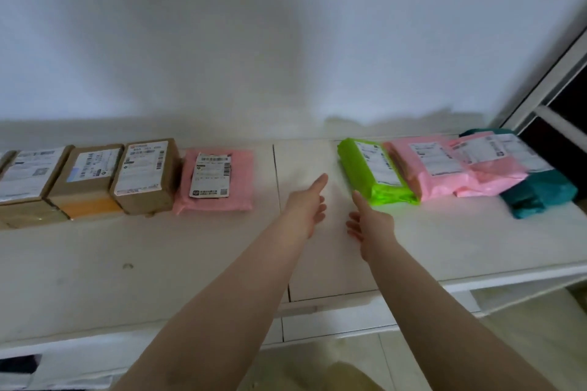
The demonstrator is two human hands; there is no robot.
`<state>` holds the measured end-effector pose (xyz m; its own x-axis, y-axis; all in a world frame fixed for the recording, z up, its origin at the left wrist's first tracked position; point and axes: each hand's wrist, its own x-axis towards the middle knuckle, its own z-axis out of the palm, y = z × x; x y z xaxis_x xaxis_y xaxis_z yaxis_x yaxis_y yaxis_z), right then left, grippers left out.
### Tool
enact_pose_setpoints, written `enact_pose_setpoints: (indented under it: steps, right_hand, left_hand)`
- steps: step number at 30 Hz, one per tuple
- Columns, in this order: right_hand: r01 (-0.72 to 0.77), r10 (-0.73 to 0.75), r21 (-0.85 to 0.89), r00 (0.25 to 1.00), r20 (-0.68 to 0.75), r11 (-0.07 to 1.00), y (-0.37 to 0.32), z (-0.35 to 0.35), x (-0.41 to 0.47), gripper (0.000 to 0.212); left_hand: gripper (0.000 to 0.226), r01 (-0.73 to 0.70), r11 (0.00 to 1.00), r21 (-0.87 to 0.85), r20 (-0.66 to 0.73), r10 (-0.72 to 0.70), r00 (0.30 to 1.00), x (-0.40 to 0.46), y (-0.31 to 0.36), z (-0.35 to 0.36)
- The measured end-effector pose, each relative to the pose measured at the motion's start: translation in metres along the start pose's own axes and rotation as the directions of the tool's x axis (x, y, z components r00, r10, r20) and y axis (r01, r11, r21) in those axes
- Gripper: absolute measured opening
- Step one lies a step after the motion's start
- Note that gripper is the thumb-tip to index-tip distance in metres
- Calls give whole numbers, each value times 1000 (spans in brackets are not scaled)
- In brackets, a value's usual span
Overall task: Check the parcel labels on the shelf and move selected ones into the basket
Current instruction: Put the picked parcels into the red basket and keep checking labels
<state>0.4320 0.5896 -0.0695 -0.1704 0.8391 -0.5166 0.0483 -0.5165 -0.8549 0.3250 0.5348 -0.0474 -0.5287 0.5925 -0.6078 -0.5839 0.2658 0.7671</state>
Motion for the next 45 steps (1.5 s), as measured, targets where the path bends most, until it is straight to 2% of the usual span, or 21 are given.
enact_pose_setpoints:
  steps: [5, 10, 12, 15, 17, 21, 24, 26, 29, 34, 42, 45]
  right_hand:
    - [-94, 94, 75, 996, 10, 993, -24, -48, 23, 36]
    - [-142, 135, 107, 988, 68, 984, -39, -67, 45, 39]
    - [-151, 140, 108, 985, 105, 983, -41, -69, 51, 37]
    - [-171, 156, 101, 978, 137, 980, -44, -70, 56, 28]
    - [-175, 159, 101, 976, 152, 979, -45, -69, 60, 28]
    - [-143, 124, 92, 975, 185, 985, -49, -62, 64, 35]
    - [-102, 89, 69, 980, 178, 992, -56, -53, 61, 22]
    - [-86, 77, 45, 981, 178, 995, -61, -47, 61, 25]
    - [-44, 42, 3, 963, 266, 999, -65, -37, 60, 22]
    - [55, -70, 49, 907, 415, 997, -71, -33, 57, 4]
    - [174, -202, 104, 824, 530, 979, -72, -39, 55, 23]
    - [204, -242, 130, 794, 557, 970, -71, -42, 51, 23]
  left_hand:
    - [70, -29, 997, 67, -94, 36, 995, 9, -9, 74]
    - [98, -84, 984, 155, -218, 117, 969, 39, -20, 114]
    - [91, -93, 982, 163, -246, 132, 960, 45, -21, 119]
    - [63, -99, 983, 154, -249, 135, 959, 44, -20, 120]
    - [53, -104, 989, 107, -259, 129, 957, 44, -20, 116]
    - [41, -135, 991, -8, -274, 128, 953, 38, -16, 97]
    - [47, -135, 990, -46, -297, 116, 948, 30, -11, 75]
    - [46, -154, 986, -68, -293, 128, 947, 20, -5, 62]
    - [35, -191, 973, -126, -270, 152, 951, 4, 3, 46]
    - [28, -222, 954, -200, -185, 185, 965, -12, 8, 28]
    - [40, -266, 930, -254, -35, 266, 963, -30, 10, 17]
    - [43, -265, 927, -265, 2, 276, 961, -35, 12, 11]
